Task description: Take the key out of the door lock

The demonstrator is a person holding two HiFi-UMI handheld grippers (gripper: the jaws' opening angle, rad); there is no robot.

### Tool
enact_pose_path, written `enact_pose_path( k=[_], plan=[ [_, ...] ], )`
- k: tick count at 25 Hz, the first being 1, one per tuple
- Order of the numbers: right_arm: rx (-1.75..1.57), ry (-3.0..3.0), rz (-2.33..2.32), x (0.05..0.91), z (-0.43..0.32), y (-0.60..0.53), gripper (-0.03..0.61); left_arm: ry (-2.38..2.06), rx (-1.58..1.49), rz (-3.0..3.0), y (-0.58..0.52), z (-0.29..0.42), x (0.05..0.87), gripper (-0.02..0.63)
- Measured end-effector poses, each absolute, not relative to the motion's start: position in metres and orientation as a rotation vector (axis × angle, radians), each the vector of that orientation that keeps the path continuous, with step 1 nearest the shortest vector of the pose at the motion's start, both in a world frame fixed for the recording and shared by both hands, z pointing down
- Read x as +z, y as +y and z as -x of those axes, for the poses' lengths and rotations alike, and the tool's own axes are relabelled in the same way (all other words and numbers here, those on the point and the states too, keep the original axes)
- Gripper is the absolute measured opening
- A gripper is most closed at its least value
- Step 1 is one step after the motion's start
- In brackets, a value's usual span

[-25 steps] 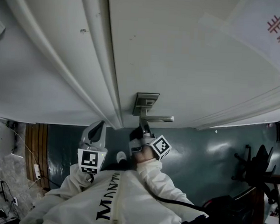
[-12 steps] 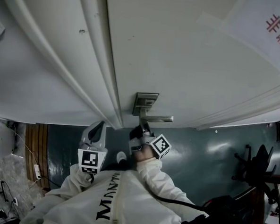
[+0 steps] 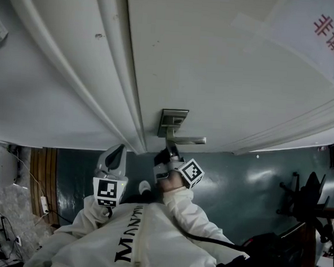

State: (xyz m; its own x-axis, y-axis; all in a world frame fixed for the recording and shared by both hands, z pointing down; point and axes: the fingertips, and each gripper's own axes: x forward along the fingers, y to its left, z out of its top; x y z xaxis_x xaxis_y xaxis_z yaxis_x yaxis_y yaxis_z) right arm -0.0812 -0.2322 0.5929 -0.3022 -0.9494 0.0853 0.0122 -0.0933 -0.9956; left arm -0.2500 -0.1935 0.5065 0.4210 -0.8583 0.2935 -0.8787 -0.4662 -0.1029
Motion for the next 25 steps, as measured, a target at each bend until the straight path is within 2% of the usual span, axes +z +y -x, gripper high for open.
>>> enact_pose_path(
  k=[25],
  plan=[
    [-1.513, 1.362, 1.088, 0.591, 0.082, -0.214, 0.025, -1.577, 0.484, -2.605, -0.185, 0.243, 0.506, 0.000]
  ],
)
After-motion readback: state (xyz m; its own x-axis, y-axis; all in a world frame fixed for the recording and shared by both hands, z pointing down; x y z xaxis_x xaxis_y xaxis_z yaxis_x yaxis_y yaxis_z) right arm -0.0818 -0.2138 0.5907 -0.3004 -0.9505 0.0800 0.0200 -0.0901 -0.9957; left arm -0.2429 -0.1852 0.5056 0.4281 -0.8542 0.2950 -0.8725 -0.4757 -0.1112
